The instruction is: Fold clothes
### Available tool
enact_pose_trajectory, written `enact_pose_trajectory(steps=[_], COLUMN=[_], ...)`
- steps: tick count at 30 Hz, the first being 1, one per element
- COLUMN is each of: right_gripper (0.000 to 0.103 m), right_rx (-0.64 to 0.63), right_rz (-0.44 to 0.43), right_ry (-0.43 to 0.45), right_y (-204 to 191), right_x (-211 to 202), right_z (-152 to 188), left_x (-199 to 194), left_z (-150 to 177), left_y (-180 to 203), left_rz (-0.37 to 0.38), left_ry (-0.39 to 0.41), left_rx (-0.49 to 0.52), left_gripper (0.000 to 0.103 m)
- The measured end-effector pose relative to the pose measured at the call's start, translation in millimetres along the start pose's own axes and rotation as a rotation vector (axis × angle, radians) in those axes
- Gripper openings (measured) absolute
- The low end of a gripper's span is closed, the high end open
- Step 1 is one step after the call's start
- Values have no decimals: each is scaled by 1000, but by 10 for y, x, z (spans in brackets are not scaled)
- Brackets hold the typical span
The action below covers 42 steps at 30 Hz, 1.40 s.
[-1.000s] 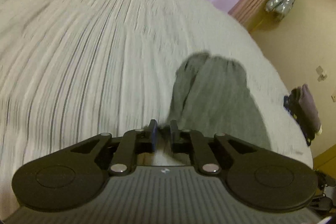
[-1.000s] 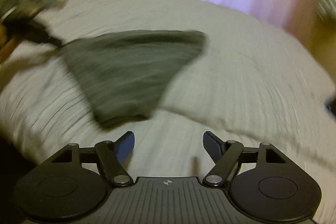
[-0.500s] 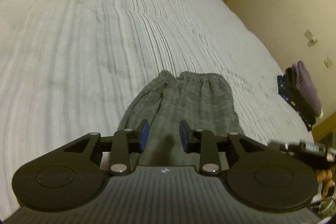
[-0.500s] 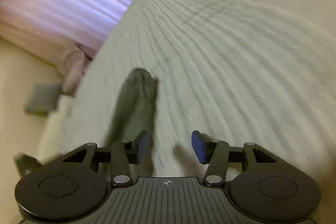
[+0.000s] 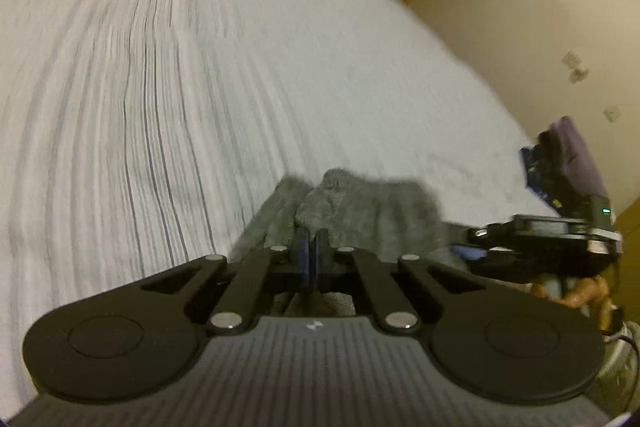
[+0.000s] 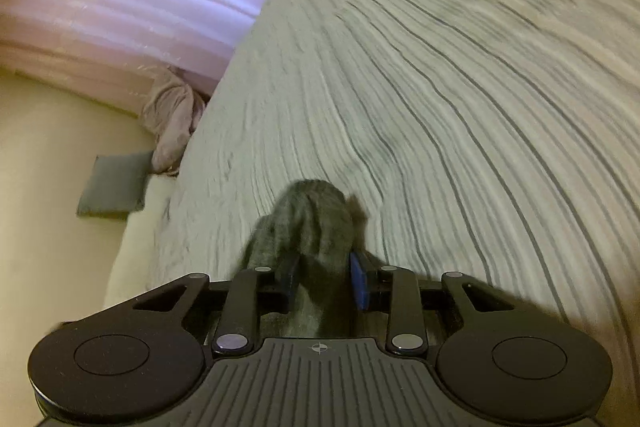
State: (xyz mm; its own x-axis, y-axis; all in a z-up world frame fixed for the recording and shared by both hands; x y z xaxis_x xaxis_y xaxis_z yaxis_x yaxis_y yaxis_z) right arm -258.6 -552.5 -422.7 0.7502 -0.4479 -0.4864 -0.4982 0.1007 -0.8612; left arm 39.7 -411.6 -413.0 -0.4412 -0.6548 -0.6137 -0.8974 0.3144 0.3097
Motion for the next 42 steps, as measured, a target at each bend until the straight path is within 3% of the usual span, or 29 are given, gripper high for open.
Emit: enact_pose_trajectory(steps=[4,8,10,13,15,16,17,23,29,33,38,41,42], right_gripper=[32,32,32,32,43,60,68,67,67,67,67,67,67], right_rx=[-109,-180,-185,-201,-208,-203,-198,-174,-121,-95,-98,-100,-102], right_rz=[22,115,134,144,139,125,110,108,100,106,125,137,138], right_ry=[22,42,39,45,57,68,79,46,41,37,39,42,43], right_y=[-105,-61,-25,11,65,106,148,416,496,515,423,416,412], right_x=[37,143,121,-91,-351,-510,-671,-1325,-1699,-1818,-1748,-1721,-1710], right_z=[67,150,212,304,354,385,417,848,1301,1418,1370,1378,1382], left_x=[-210,78,182,12,-260,-407,-551,-1086,-1228,-1237,-1169,-1213,-1241], left_z=[-28,170,274,325,387,435,492,926,1205,1211,1286,1285,1268], left_y=[-92,-286,-329,-356,-394,-413,-420,-255,-262,-171,-143,-123,-97], left_rz=[-58,-149,-162,-157,-146,-137,-120,-21,-31,-7,-27,-48,-57], left_ry=[45,-57,-98,-58,-34,-26,-19,-28,-15,-15,-46,-40,-31], left_rx=[48,72,79,19,-31,-55,-77,-187,-248,-199,-154,-119,-99], left_gripper=[0,1,6,12,20,21,21,21,21,21,21,6,6])
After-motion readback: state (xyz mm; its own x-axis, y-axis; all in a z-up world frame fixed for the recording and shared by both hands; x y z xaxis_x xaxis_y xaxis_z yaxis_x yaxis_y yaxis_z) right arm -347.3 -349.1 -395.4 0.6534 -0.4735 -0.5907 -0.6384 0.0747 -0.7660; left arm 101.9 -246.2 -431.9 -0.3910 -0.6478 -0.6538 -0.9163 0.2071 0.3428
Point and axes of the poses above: each gripper's, at about its wrist camera, not at the fingertips, and x roughly the way its jaws point, y to its right, z to its underside, the point moved 8 cm from there along x, roughly the way its jaws point, and after that the axes turned 11 degrees about x, right-handed, at the moved point
